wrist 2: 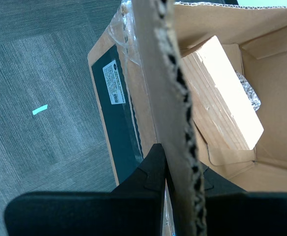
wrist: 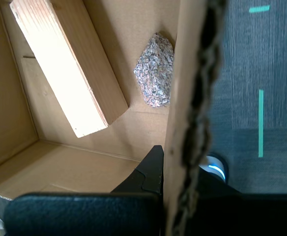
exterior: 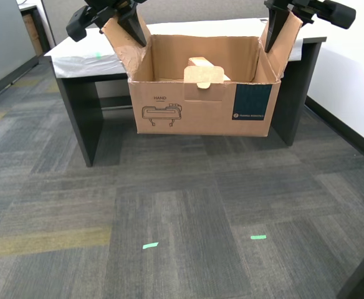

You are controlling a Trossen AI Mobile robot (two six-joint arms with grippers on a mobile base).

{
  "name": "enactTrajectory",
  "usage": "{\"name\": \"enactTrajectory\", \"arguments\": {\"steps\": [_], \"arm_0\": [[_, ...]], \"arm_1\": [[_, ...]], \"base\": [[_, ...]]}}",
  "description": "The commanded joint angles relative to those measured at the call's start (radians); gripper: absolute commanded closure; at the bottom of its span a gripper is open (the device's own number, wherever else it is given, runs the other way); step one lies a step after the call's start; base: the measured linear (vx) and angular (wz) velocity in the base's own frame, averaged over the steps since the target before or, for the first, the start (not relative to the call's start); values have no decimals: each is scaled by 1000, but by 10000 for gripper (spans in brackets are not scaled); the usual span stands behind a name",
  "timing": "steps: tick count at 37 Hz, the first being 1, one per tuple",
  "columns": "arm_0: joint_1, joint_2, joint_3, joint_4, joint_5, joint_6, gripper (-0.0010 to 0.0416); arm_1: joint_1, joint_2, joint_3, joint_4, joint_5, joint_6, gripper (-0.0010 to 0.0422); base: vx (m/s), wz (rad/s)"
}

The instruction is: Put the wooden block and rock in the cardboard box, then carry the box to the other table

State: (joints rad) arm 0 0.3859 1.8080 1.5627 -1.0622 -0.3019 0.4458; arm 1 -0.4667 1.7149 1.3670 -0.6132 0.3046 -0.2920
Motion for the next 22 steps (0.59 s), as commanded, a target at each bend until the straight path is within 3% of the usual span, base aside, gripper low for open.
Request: {"name": "enactTrajectory", "arguments": {"steps": [1, 6, 13, 22], "arm_0": [[2, -1, 1, 6, -18, -30, 406], [2, -1, 1, 5, -19, -39, 406], [1, -1, 1, 7, -19, -84, 406], [1, -1, 1, 7, -18, -108, 406]], "arm_1": [[-4, -1, 1, 4, 27, -36, 413], [-4, -1, 1, 3, 26, -69, 413], [-5, -1, 1, -1, 27, -119, 413], [-5, -1, 1, -17, 27, -124, 413]], "base": [[114, -57], [114, -57], [114, -61], [118, -60]]}}
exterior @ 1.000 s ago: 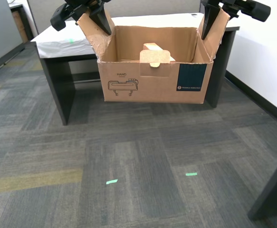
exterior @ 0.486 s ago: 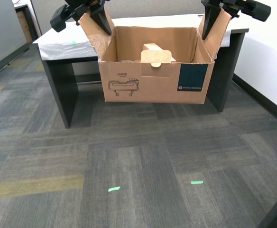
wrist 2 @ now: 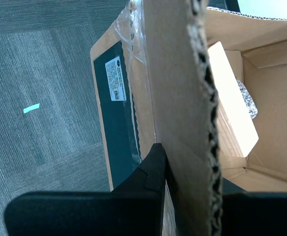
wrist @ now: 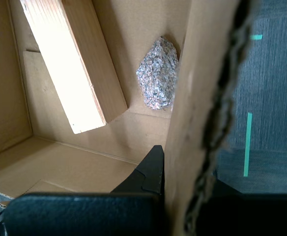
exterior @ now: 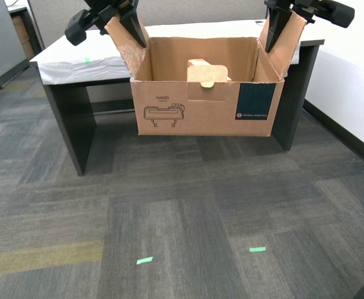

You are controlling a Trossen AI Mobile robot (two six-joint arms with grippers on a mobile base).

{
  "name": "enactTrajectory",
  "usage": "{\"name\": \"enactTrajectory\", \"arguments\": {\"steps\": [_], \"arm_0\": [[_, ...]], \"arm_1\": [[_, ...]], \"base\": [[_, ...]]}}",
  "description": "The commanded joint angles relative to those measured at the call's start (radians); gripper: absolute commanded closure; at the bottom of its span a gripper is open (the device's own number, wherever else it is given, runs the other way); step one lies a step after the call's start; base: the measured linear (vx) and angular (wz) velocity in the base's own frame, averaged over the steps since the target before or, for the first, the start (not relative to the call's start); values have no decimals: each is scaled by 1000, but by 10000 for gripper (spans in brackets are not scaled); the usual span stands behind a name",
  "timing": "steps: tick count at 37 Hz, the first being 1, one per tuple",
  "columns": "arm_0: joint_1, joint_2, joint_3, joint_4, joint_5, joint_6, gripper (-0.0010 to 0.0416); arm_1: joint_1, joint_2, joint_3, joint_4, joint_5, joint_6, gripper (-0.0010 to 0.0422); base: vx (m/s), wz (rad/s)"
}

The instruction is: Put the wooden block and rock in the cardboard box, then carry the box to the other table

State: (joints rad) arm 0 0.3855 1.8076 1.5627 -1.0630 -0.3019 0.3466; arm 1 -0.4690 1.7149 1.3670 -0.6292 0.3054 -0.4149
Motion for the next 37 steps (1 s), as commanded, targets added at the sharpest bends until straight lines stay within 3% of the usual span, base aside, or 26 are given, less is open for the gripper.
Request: {"name": "enactTrajectory", "arguments": {"steps": [1, 15, 22, 37], "arm_0": [[2, 0, 1, 8, -18, -8, 406], [2, 0, 1, 18, -18, -6, 406], [2, 0, 0, 19, -18, -3, 406], [3, 0, 0, 18, -18, -1, 406]], "arm_1": [[-3, -1, 1, -1, 26, -1, 413], [-3, -1, 1, 3, 25, -5, 413], [-3, -1, 1, 7, 25, 30, 413], [-3, -1, 0, 6, 25, 45, 413]], "base": [[119, -50], [120, -43], [124, -22], [135, 69]]}}
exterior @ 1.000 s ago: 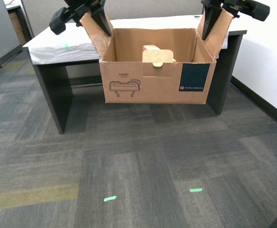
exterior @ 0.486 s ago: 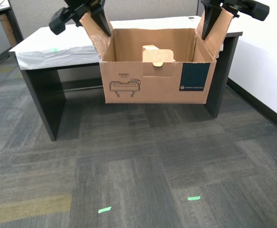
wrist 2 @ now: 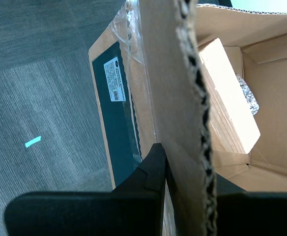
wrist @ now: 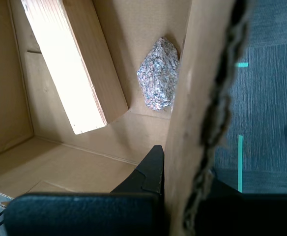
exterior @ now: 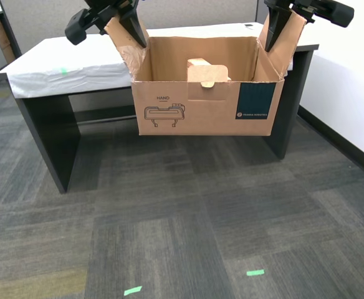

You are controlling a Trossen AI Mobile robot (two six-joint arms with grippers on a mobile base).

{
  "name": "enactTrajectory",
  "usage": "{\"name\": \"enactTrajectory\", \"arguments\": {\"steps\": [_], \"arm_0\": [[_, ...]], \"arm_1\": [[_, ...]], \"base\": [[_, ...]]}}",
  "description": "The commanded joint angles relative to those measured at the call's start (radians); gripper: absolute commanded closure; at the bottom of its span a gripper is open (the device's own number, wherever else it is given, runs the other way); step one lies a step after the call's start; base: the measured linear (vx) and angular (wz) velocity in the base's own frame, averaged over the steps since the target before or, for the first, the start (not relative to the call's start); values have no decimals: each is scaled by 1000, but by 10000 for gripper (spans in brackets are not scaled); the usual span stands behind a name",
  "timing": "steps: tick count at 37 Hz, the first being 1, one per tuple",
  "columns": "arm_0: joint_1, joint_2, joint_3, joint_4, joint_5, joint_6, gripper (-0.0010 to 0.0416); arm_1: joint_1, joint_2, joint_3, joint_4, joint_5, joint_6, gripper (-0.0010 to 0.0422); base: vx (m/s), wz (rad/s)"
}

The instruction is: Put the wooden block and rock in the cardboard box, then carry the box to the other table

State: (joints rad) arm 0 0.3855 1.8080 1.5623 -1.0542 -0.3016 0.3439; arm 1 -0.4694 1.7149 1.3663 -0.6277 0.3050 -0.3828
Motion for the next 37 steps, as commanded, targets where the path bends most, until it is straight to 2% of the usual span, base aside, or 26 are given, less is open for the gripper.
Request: {"name": "enactTrajectory", "arguments": {"steps": [1, 9, 37], "arm_0": [[3, -1, 1, 10, -19, 2, 406], [4, -1, 1, 11, -19, 4, 406], [6, -1, 1, 21, -19, 4, 406]], "arm_1": [[-3, -1, 0, 5, 26, 16, 413], [-2, -1, -9, 3, 26, 32, 413], [-2, -1, -8, -6, 26, 35, 413]], "base": [[141, 137], [143, 173], [136, 138]]}}
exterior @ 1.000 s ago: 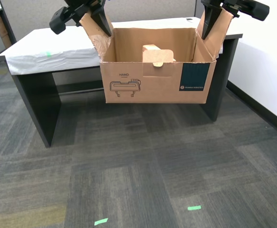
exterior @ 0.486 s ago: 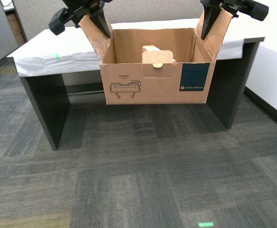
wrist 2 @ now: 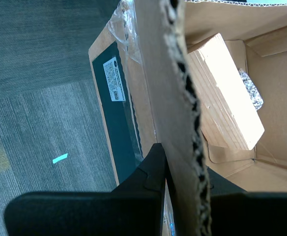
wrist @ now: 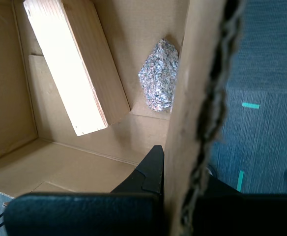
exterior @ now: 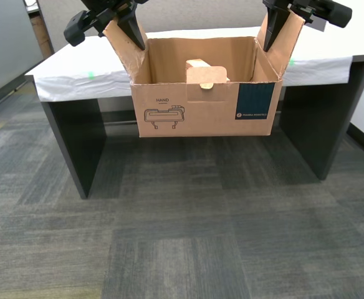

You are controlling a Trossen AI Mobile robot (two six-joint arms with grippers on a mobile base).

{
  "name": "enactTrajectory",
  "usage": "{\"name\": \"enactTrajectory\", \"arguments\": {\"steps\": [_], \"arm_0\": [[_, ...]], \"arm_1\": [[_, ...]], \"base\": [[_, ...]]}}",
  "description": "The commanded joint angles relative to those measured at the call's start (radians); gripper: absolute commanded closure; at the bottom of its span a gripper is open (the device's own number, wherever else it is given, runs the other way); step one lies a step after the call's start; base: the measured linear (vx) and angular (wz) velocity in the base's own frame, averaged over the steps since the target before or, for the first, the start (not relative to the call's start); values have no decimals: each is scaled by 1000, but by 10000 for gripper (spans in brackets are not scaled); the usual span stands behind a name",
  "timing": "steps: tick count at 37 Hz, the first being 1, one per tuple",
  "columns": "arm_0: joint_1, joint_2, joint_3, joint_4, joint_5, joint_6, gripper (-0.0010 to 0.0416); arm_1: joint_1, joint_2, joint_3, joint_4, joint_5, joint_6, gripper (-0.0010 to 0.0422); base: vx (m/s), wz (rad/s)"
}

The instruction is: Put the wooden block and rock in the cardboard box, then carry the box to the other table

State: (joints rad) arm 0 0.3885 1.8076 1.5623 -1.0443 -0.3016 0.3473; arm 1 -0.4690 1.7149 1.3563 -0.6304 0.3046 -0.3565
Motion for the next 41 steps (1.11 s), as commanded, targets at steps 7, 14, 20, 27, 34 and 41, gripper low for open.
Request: {"name": "enactTrajectory", "arguments": {"steps": [7, 14, 20, 27, 34, 41], "arm_0": [[3, 0, 1, 12, -19, 0, 406], [3, 0, 0, 19, -19, -1, 406], [3, 0, 0, 19, -19, 0, 406], [3, 0, 0, 20, -19, -13, 406], [4, 0, 0, 20, -19, -13, 406], [4, 0, 0, 21, -19, -10, 406]], "arm_1": [[-2, -1, 1, -23, 26, 8, 413], [-2, -1, 1, -24, 26, 6, 413], [-2, -1, 2, -27, 26, 5, 413], [-2, -1, 2, -27, 26, 0, 413], [-2, -1, 1, -35, 26, 1, 413], [-2, -1, 1, -33, 26, 13, 413]], "base": [[124, 55], [125, 34], [131, 22], [132, 6], [140, -7], [143, -12]]}}
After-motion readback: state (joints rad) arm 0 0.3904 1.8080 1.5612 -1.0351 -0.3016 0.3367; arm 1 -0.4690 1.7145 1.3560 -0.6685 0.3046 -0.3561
